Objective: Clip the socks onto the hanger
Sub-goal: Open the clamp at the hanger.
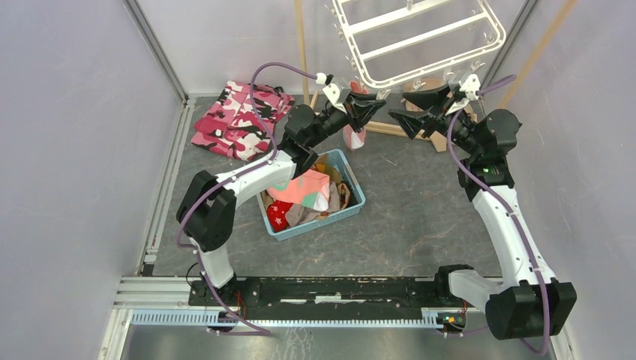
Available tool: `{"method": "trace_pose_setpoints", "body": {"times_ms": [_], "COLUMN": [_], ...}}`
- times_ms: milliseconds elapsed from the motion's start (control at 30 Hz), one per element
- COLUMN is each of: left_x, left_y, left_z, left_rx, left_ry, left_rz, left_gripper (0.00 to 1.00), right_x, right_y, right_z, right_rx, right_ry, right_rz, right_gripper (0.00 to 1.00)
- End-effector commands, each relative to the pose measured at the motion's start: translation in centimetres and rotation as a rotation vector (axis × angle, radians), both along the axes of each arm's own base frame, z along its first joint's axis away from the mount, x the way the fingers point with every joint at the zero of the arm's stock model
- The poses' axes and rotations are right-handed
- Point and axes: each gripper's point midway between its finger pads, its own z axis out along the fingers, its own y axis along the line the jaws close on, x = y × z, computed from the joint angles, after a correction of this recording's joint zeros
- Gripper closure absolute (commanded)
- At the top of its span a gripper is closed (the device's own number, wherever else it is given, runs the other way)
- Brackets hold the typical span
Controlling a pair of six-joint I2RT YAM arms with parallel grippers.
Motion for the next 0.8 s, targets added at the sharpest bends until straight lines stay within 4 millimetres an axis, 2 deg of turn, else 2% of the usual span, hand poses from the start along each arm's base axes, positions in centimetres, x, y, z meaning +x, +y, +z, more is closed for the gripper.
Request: {"method": "trace_pose_setpoints", "body": {"times_ms": [0, 167, 400, 767], "left_x": [-1.5, -2.0, -2.6, -1.2], "left_y": [0.7, 0.6, 0.8, 2.2], "left_z": [3.5, 3.4, 3.4, 4.0], "left_rx": [-0.070, -0.065, -0.087, -0.169], "left_ry": [-0.055, -0.071, -0.078, -0.031], "left_rz": [-0.067, -0.107, -0.180, -0.201], "left_gripper": [0.98, 0.98, 0.98, 0.98], "right_x": [-1.2, -0.4, 0.8, 1.5], "right_y": [0.7, 1.2, 0.7, 0.7], "right_z": [0.7, 0.5, 0.9, 2.2], "right_rx": [-0.077, -0.060, 0.008, 0.152], "right_ry": [-0.108, -0.103, -0.090, -0.060], "right_rz": [0.111, 0.159, 0.108, 0.125], "right_gripper": [0.36, 0.39, 0.40, 0.38]}}
